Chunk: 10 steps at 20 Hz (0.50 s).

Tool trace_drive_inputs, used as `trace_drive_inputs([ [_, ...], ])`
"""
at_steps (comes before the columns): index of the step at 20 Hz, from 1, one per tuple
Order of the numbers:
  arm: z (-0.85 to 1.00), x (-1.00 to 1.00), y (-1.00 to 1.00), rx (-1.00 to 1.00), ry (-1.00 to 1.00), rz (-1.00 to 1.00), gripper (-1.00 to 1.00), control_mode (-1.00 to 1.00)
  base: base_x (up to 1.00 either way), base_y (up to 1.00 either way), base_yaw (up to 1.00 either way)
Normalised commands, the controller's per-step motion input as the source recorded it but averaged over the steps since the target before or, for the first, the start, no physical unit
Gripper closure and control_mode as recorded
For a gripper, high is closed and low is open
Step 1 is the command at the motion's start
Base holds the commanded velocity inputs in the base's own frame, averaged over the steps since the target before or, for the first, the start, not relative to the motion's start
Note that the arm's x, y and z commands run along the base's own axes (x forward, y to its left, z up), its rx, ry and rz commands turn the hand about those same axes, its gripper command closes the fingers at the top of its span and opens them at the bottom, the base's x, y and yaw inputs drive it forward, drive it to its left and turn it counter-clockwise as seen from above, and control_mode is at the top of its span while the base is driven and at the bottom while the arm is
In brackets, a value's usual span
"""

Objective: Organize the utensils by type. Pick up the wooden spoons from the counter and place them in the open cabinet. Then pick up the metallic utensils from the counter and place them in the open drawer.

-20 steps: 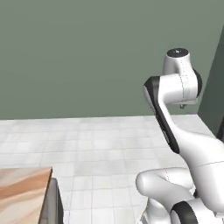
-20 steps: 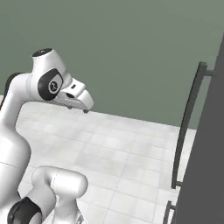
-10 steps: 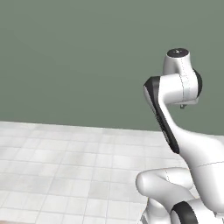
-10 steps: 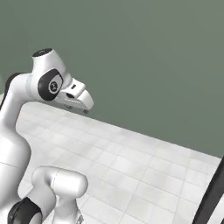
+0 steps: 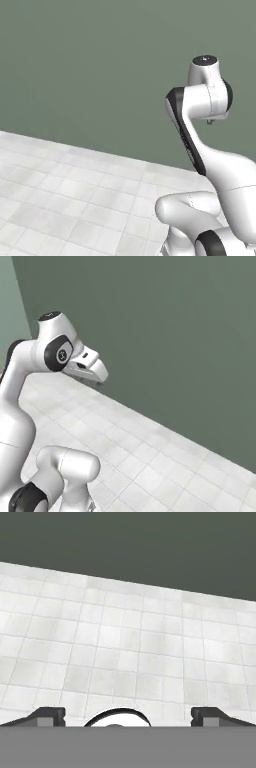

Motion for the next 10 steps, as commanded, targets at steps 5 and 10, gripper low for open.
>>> trace_drive_inputs([
  [5, 0.0, 0.0, 0.0, 0.0, 0.0, 0.0, -1.0, 1.0, 0.97, 0.0, 0.59],
  [10, 0.0, 0.0, 0.0, 0.0, 0.0, 0.0, -1.0, 1.0, 0.85, -0.02, 0.73],
])
